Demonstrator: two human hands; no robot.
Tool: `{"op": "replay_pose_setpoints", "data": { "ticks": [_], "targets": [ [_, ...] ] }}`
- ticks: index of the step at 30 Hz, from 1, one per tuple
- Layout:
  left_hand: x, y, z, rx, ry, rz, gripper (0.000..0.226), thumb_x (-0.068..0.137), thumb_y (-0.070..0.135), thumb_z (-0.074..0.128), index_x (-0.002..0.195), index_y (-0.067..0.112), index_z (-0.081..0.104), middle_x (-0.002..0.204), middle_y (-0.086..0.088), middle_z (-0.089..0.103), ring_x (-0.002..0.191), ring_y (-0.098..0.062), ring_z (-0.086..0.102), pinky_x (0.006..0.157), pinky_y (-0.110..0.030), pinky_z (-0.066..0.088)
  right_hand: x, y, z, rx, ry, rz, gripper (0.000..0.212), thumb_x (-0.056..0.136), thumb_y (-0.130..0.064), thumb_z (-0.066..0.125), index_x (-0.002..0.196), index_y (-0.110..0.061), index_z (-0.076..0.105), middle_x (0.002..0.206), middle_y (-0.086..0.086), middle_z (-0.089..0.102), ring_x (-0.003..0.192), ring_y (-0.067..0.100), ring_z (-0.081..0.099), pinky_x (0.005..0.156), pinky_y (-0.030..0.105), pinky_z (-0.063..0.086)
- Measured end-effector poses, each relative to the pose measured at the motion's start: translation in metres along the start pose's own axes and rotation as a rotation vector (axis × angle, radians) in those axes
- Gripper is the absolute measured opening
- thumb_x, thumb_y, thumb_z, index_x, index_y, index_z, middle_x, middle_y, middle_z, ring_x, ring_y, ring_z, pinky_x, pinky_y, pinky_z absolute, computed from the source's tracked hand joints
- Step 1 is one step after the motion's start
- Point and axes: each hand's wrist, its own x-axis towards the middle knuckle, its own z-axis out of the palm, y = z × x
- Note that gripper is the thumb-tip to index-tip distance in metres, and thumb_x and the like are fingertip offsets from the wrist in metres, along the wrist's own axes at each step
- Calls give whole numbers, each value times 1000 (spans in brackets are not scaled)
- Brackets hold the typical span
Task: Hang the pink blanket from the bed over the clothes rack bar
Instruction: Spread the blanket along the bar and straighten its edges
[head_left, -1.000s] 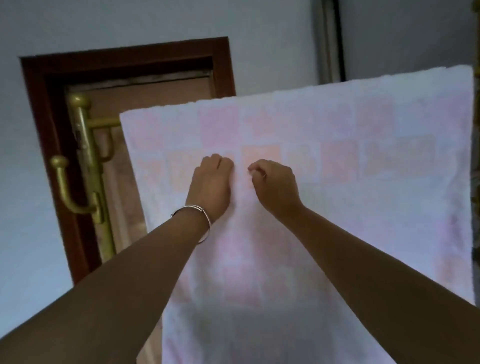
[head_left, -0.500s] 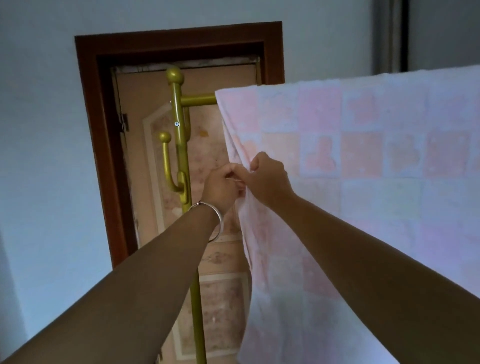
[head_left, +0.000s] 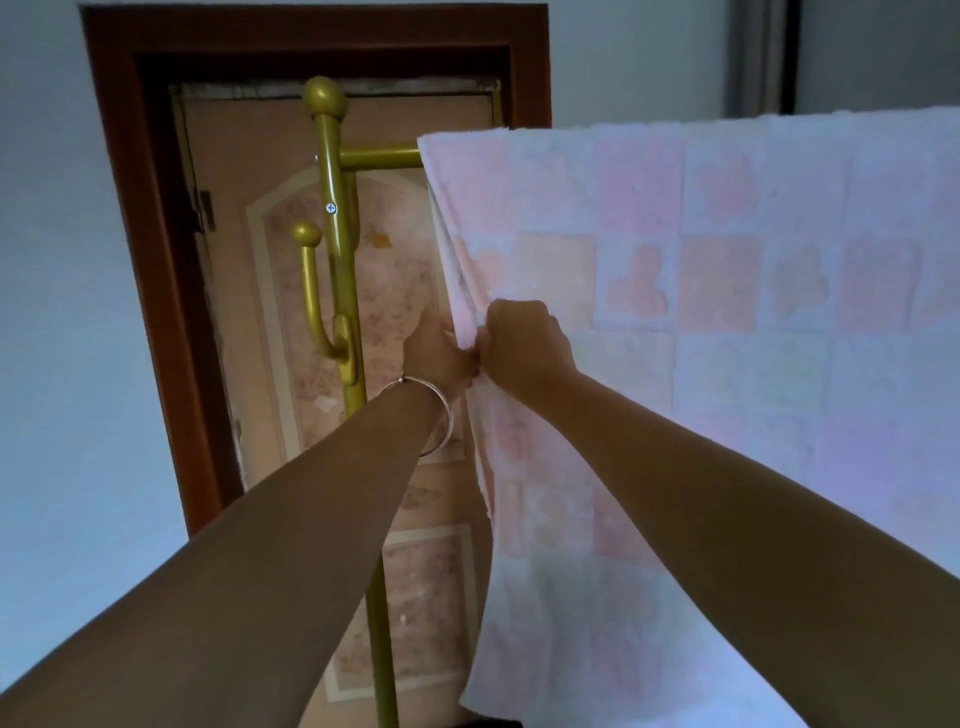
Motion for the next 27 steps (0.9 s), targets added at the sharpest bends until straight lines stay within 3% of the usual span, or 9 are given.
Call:
{"op": "replay_pose_setpoints", "data": {
  "ticks": [2, 5, 8, 10, 14, 18, 21, 24, 27],
  "targets": [
    [1, -1, -5, -38, 24, -18, 11, 79, -1, 60, 89, -6, 63, 66, -18, 62, 41, -13, 52, 40, -18, 51, -4, 2, 2, 3, -37, -25, 19, 90, -17, 53, 94, -2, 64, 74, 5, 56, 74, 23, 60, 66, 27, 45],
    [0, 0, -14, -92, 61, -37, 14, 80, 1, 61, 90, -9, 62, 81, -26, 65, 51, -24, 56, 66, -39, 57, -14, 3, 11, -20, -74, -42, 22, 94, -13, 47, 86, -3, 64, 70, 2, 51, 74, 23, 62, 66, 24, 46],
    [-3, 5, -17, -79, 72, -1, 3, 79, 0, 59, 77, -2, 59, 78, -22, 64, 48, -22, 58, 54, -29, 53, -20, 3, 17, -16, -80, -35, 23, 94, -11, 45, 87, -2, 65, 70, 2, 51, 66, 19, 55, 65, 24, 45],
    [-6, 6, -17, -79, 90, 6, 3, 79, -1, 59, 82, -2, 59, 86, -29, 67, 64, -35, 67, 62, -37, 58, -24, 3, 16, -16, -78, -41, 24, 95, -12, 45, 88, -2, 66, 70, 3, 52, 64, 18, 53, 64, 24, 44],
    [-12, 8, -17, -131, 111, -23, 12, 79, -5, 58, 78, 6, 53, 98, -31, 67, 75, -33, 67, 61, -36, 59, -36, 3, 14, 12, -118, -39, 26, 95, -10, 42, 95, 1, 67, 91, 14, 69, 81, 28, 66, 80, 32, 56],
    [-21, 9, -16, -110, 97, -10, 23, 79, 2, 57, 63, 17, 49, 90, -22, 66, 91, -39, 66, 82, -49, 57, -44, 5, 16, 31, -159, -22, 26, 94, -6, 42, 97, 2, 66, 100, 18, 69, 89, 31, 65, 74, 26, 48],
    [-26, 10, -17, -38, 80, -29, 10, 82, 1, 50, 83, 10, 53, 108, -24, 64, 102, -42, 61, 89, -49, 53, -48, 4, 9, -1, -255, -60, 25, 94, -9, 41, 95, 2, 63, 96, 20, 66, 92, 35, 64, 71, 29, 45],
    [-27, 12, -14, 64, 148, -63, 30, 80, -4, 48, 110, 0, 50, 117, -23, 59, 108, -40, 57, 92, -46, 52, -56, 11, -10, 16, -297, -119, 25, 94, -12, 45, 87, 3, 63, 85, 17, 70, 84, 32, 68, 73, 28, 49],
    [-39, 30, -5, 47, 274, -13, 39, 79, -6, 46, 118, -4, 46, 119, -24, 57, 108, -38, 56, 82, -34, 47, -63, 32, -41, 55, -303, -144, 26, 92, -17, 50, 90, 4, 64, 91, 21, 72, 79, 33, 70, 81, 32, 56]
  ]
}}
